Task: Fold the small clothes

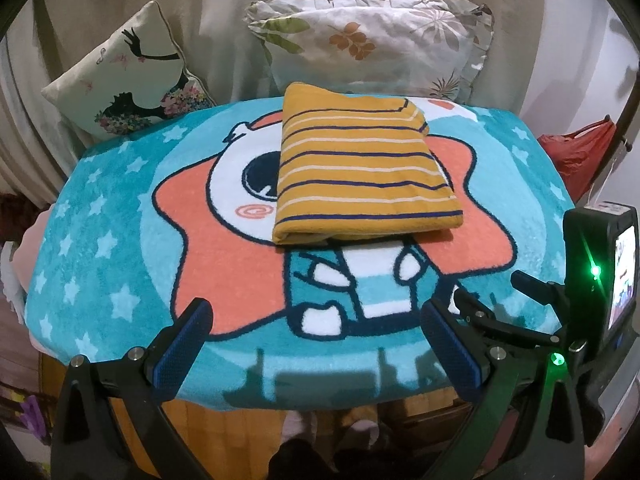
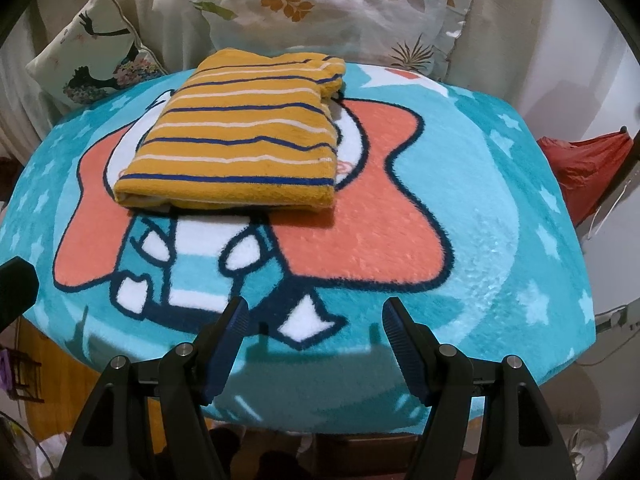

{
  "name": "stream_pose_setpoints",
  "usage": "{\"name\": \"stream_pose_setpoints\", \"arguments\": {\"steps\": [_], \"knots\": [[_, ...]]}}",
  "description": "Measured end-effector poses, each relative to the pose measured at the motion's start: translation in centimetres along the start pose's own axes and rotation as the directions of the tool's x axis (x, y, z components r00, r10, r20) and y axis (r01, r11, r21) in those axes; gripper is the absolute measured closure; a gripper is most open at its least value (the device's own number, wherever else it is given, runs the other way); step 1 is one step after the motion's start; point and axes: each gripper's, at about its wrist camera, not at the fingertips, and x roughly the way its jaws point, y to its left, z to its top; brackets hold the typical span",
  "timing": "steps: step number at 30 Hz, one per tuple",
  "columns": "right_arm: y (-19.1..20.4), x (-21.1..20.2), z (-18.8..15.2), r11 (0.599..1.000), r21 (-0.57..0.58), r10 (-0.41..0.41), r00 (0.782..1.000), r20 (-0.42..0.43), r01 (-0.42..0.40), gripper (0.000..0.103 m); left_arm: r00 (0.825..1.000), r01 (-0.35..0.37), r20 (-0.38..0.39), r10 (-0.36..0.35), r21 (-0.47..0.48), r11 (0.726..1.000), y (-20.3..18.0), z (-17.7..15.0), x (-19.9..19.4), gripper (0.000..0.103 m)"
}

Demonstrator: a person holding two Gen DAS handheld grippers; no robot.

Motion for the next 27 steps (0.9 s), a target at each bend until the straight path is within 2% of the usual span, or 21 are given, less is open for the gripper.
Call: {"name": "stream_pose_setpoints", "arguments": {"steps": [10,14,17,27], "knots": [[1.0,-0.4,0.1,1.000,-0.007,-0.001,1.000,0.013,0.001,0.029,0.999,-0.033,-0.003,0.033,-0.020,0.999,1.1,0.0,-0.1,0.000],[1.1,-0.9,0.3,1.000,0.002,-0.001,0.999,0.035,0.001,0.029,0.992,-0.122,0.042,0.123,-0.003,0.992,1.1,0.0,-0.9,0.000],[1.0,-0.9,0.5,1.000,0.016,-0.001,0.999,0.036,0.000,0.029,0.990,-0.129,0.063,0.128,0.006,0.992,1.1,0.0,-1.3,0.000],[1.4,-1.1,0.3,1.000,0.021,0.000,0.999,0.043,-0.001,0.029,0.990,-0.131,0.046,0.130,0.020,0.991,1.1,0.0,-0.9,0.000]]}}
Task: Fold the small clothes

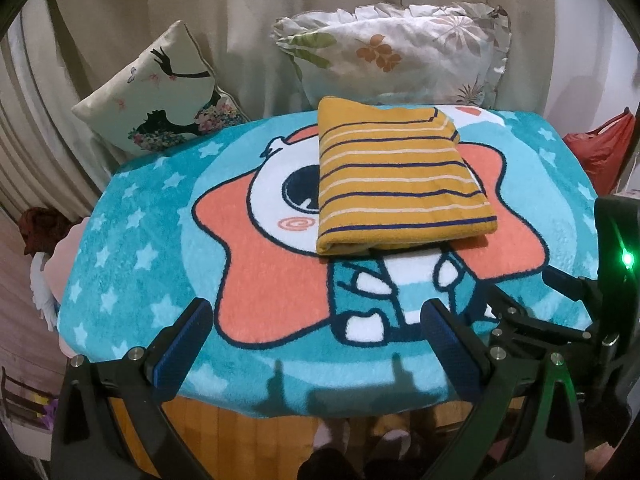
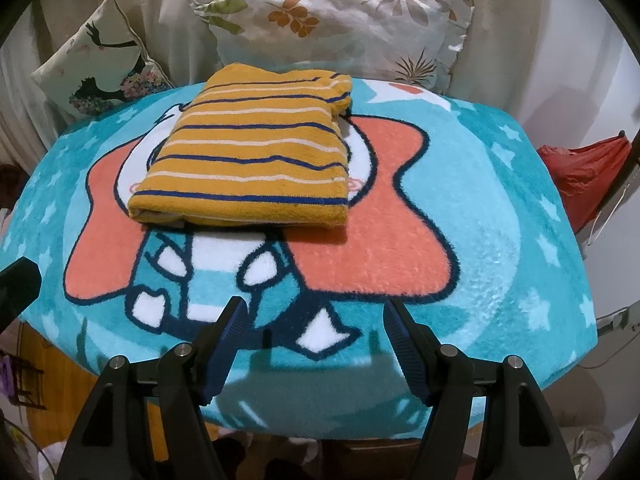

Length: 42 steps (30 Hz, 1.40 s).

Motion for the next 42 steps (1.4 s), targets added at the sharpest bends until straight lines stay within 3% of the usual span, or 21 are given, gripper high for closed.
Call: {"name": "stream_pose_setpoints", "arguments": {"steps": [32,42], "knots": [[-1.5,-0.8,0.2,0.998,0.049,0.023,0.998,0.053,-0.026,0.027,0.999,0.012,-0.035,-0.010,0.061,0.998,-1.7,-0.4,0.1,0.000],[-2.6,-0.6,0.2,0.996,0.078,0.039,0.997,0.068,-0.044,0.026,0.997,0.018,-0.079,-0.012,0.078,0.997,-2.1,-0.8,0.7,0.000]]}}
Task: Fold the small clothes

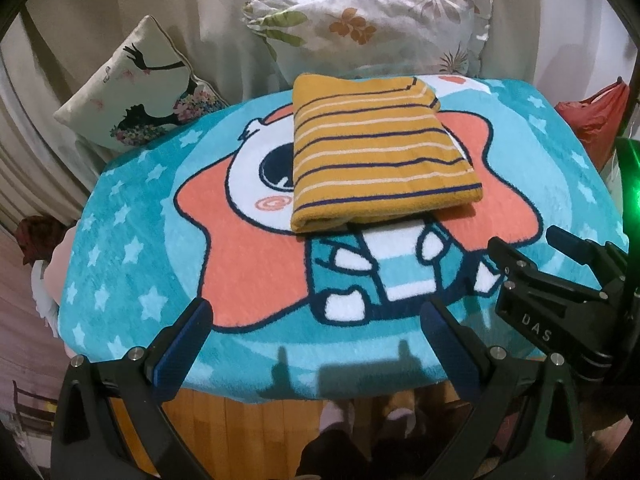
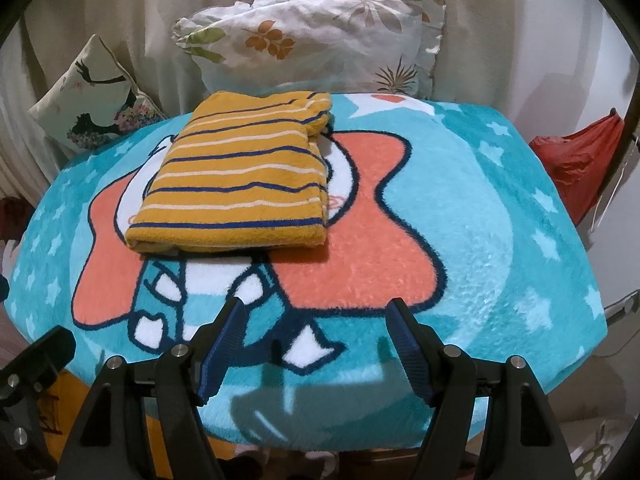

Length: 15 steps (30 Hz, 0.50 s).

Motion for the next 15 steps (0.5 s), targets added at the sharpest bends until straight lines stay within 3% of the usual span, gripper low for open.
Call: {"name": "stream_pose_setpoints", "arguments": {"steps": [6,15], "knots": [[-0.7,1.0,-0.8,0.999,0.033,0.007,1.000,-0.012,-0.007,0.026,0.999,-0.006,-0.039,0.006,0.005,1.000,0.5,-0.3,1.0,0.000],[0.1,0.8,0.3,0.999,0.043,-0.010,1.000,0.027,0.009,0.026,0.996,0.079,-0.043,-0.081,-0.033,0.996,2.3,0.9,2.6,0.000]]}}
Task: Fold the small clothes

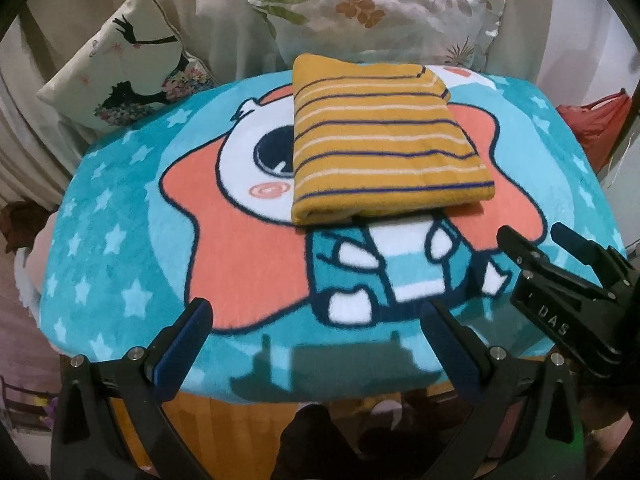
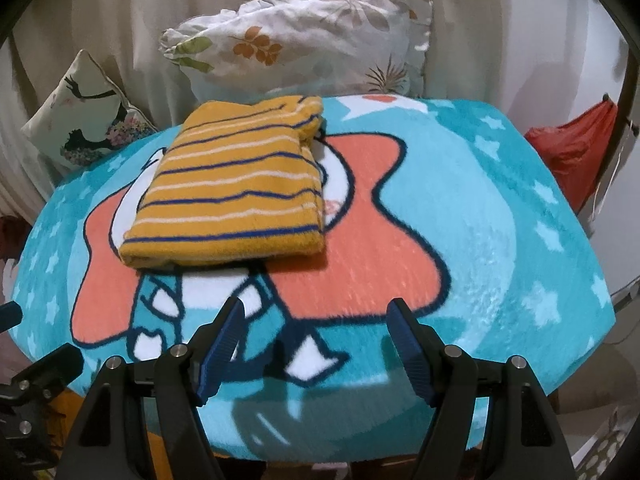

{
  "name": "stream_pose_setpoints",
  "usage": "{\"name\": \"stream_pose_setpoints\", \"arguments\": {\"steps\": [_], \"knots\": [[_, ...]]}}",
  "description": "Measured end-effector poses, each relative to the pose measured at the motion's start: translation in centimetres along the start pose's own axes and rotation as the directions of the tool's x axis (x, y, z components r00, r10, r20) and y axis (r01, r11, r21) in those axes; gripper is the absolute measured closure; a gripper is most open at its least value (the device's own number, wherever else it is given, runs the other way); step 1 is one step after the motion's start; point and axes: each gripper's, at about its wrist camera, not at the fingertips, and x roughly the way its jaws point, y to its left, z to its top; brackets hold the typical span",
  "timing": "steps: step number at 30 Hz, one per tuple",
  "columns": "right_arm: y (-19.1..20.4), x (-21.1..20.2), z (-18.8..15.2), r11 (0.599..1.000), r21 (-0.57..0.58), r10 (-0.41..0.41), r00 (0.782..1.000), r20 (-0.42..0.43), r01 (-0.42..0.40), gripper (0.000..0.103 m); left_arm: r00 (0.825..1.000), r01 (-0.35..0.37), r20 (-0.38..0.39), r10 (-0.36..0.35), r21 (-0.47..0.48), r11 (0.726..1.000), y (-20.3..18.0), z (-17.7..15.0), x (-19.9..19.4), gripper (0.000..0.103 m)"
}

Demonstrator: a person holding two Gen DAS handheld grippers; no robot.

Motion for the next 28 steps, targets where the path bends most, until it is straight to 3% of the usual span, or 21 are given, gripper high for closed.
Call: {"name": "stream_pose_setpoints", "arguments": {"steps": [11,19,28], "knots": [[3.9,-0.7,3.7,0.994,-0.003,-0.109,0.992,0.062,0.110,0.024,0.992,0.088,0.084,-0.091,0.040,0.995,3.4,5.0,0.9,0.000],[7.3,1.0,5.1,0.987,0.002,-0.159,0.987,0.030,0.159,0.024,0.985,0.168,0.025,-0.171,0.087,0.982,5.7,6.7,3.8,0.000],[9.4,3.1,5.9,0.980,0.019,-0.199,0.979,-0.038,0.200,0.024,0.970,0.243,0.000,-0.243,0.058,0.968,8.9,7.6,6.2,0.000]]}}
